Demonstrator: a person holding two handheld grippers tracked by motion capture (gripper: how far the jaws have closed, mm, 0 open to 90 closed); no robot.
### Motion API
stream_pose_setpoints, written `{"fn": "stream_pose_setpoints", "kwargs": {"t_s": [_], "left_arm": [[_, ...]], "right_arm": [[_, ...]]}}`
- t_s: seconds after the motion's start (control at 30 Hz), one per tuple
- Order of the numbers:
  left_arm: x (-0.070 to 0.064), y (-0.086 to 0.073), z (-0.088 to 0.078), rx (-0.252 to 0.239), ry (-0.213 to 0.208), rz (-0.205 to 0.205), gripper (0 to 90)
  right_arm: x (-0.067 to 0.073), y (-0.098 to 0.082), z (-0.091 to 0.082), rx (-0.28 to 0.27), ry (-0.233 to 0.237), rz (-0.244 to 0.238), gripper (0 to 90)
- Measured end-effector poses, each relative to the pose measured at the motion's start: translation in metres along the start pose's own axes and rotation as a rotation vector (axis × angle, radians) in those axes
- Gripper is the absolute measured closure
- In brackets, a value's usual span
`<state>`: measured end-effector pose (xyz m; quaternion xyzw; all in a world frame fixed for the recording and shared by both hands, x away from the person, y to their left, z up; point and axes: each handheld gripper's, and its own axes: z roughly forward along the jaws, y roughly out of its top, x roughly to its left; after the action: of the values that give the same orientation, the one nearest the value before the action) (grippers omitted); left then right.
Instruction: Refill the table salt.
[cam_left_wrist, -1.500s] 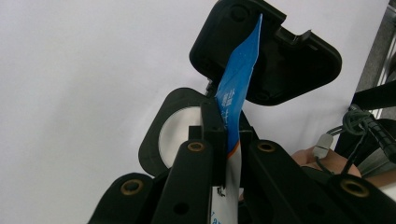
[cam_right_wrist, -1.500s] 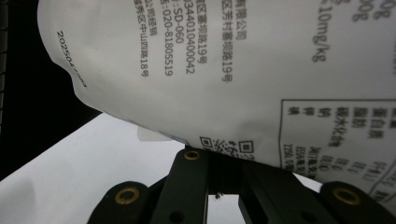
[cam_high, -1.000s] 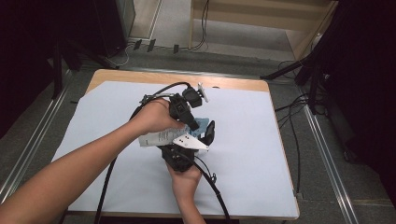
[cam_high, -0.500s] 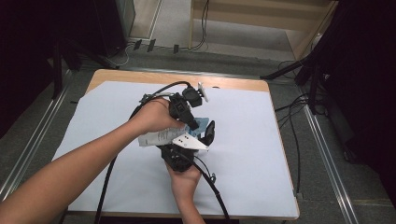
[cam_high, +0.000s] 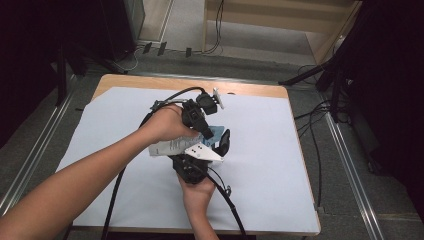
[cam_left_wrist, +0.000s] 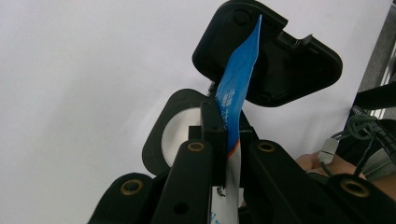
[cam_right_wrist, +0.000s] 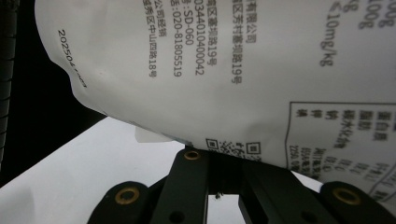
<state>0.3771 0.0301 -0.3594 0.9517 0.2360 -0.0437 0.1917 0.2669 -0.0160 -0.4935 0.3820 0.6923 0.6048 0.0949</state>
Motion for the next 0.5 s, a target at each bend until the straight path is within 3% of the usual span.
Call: {"fn": "stream_pose_setpoints", "kwargs": {"t_s": [0.5], "left_arm": [[-0.0009,0.0020,0.0004,-0.002,-0.004,-0.002,90.0]], "right_arm": [[-0.0003,0.0010,-0.0019,-0.005,-0.003,-0.002,90.0]]}}
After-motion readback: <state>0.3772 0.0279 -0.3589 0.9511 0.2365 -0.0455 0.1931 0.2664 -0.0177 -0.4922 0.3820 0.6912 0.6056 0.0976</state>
